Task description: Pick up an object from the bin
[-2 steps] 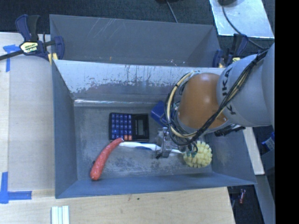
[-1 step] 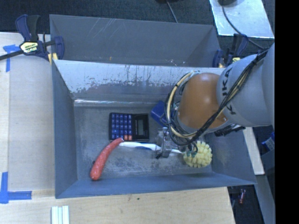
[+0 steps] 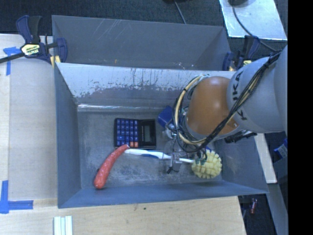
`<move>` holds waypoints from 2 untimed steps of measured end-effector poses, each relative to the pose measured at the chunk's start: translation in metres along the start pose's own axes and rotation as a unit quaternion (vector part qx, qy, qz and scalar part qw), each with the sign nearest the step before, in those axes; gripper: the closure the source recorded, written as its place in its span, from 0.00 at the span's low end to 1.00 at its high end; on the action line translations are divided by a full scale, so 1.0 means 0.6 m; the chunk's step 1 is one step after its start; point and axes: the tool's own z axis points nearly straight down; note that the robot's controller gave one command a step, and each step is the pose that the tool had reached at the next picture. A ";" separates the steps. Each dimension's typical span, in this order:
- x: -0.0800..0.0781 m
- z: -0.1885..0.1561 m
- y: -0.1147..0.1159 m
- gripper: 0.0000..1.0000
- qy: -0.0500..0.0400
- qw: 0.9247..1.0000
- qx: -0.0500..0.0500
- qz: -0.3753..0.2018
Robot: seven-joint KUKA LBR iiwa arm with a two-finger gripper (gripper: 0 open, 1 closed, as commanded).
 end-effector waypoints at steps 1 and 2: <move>0.000 -0.001 0.000 1.00 -0.001 1.000 0.000 0.000; 0.000 -0.001 0.000 1.00 -0.001 1.000 0.000 0.000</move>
Offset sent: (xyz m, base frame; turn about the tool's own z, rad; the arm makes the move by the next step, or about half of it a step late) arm 0.0000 0.0000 0.0000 0.0000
